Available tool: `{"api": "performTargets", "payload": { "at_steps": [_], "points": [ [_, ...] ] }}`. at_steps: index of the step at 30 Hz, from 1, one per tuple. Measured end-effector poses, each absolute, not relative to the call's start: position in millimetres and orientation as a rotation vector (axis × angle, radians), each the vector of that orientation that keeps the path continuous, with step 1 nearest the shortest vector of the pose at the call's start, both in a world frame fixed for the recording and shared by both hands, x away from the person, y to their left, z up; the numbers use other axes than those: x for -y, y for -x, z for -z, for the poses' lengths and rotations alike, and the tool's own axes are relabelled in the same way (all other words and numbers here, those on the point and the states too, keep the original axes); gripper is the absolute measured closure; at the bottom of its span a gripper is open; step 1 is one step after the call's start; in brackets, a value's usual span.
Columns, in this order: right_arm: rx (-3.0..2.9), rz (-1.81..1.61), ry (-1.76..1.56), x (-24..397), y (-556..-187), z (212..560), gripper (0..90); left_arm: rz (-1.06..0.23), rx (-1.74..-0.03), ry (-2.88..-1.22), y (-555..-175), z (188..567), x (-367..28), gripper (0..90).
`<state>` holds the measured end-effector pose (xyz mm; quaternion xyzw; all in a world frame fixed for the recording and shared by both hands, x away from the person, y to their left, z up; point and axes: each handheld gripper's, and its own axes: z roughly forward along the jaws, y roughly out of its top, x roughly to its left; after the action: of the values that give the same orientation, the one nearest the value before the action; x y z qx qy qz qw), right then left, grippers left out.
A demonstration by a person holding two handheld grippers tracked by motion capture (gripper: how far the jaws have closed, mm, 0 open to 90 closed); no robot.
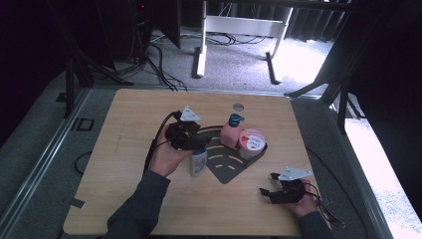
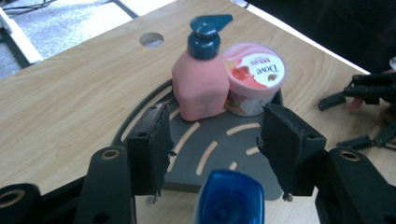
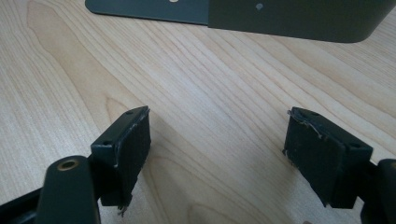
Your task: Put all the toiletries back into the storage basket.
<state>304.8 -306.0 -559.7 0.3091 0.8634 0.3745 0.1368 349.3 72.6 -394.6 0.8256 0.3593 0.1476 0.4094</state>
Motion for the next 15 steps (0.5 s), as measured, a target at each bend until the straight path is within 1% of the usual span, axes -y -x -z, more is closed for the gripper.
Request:
{"api": "performTargets", "payload": {
  "at_steps": [7,15],
  "points": [
    [-2.500,-1.084,-0.895,306.0,-304.8,559.6,22.3,-0.382,-0.910,-2.081,-342.3,403.3,-75.8,41.1],
    [-2.499,-1.084,-0.895,305.9,-304.7,559.7,22.3,-0.360,-0.914,-2.101,-338.5,416.4,-78.6,40.2]
  ]
}}
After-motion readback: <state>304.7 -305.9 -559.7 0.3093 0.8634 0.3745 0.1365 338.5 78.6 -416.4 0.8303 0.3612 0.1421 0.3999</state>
